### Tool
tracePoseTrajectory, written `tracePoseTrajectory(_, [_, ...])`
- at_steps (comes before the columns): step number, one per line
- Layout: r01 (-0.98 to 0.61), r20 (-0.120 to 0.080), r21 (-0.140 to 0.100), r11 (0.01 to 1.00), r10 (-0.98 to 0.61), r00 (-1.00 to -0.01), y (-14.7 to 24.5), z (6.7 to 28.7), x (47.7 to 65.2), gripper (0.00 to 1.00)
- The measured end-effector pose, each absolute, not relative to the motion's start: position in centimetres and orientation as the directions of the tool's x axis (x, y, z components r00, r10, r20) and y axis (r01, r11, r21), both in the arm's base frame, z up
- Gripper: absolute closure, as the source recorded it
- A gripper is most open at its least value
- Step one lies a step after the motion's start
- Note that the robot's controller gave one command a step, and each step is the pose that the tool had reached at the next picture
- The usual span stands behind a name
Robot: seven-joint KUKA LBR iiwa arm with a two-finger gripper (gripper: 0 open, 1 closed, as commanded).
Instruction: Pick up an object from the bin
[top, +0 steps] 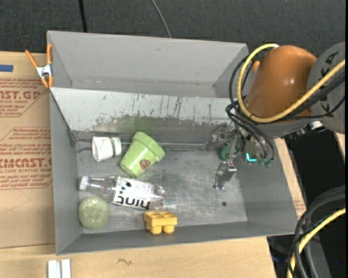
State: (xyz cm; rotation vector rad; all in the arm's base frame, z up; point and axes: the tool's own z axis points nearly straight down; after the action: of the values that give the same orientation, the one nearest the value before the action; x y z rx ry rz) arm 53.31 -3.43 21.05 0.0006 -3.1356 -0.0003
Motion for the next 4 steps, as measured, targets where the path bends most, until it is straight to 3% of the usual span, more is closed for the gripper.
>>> tracePoseTrajectory(1, [-0.001,-0.002,-0.001,1.000,-0.001,-1.000,-3.4,21.4,53.5,1.00])
tracePoseTrajectory(3, [0.038,-0.004,0.000,0.999,0.038,-0.999,-3.0,20.7,54.1,1.00])
tracePoseTrajectory(4, [0.111,0.000,0.002,0.994,0.111,-0.994,-1.6,18.5,55.0,1.00])
